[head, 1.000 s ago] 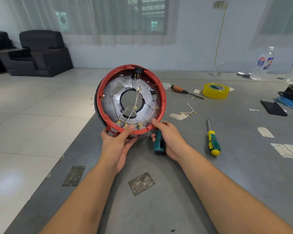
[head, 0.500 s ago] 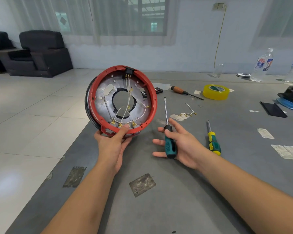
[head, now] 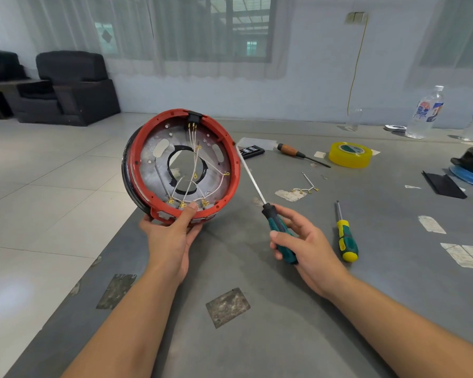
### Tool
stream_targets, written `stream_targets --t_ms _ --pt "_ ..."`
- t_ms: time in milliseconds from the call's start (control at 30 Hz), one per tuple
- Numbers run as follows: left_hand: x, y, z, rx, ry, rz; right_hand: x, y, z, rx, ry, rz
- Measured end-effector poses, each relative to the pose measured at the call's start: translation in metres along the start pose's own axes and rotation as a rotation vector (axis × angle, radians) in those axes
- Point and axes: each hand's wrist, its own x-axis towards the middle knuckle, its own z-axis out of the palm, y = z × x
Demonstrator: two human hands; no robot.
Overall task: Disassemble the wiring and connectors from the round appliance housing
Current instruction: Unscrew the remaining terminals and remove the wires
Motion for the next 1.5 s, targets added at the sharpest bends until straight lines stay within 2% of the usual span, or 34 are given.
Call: stream_targets --t_ms 100,167,333,400,533,700,867,1167,1300,1500 --pt "0.001 -0.001 0.001 0.002 0.001 0.002 0.0 -0.008 -0.01 -0.21 -0.008 -0.053" --pt "0.001 -0.001 0.001 0.005 -0.003 0.001 0.002 -0.013 -0.015 -0.284 0.047 -0.096" --pt "0.001 -0.001 0.001 0.008 -0.007 -0.008 0.007 -0.018 -0.024 -0.294 0.2 -0.13" --pt "0.0 -0.001 0.001 0.008 -0.013 -0.011 0.008 -0.021 -0.029 -0.232 0.195 -0.134" --pt "-0.002 -0.001 0.0 0.041 -0.018 -0.013 0.011 -0.027 -0.035 0.044 0.205 -0.118" --pt "-0.006 -0.002 0.002 0.091 -0.047 -0.013 0.019 -0.035 -0.028 0.276 0.334 -0.136" --pt "-0.006 -0.001 0.001 0.09 -0.064 -0.017 0.035 -0.046 -0.016 0.513 0.322 -0.105" --pt "-0.007 -0.002 0.001 0.125 -0.092 -0.006 0.067 -0.05 -0.002 0.217 0.371 -0.143" --pt "-0.007 -0.004 0.0 0.153 -0.094 -0.004 0.073 -0.044 -0.002 0.086 0.411 -0.238" --pt "-0.002 -0.004 -0.004 0.098 -0.105 -0.015 0.075 -0.032 -0.005 0.13 0.377 -0.292"
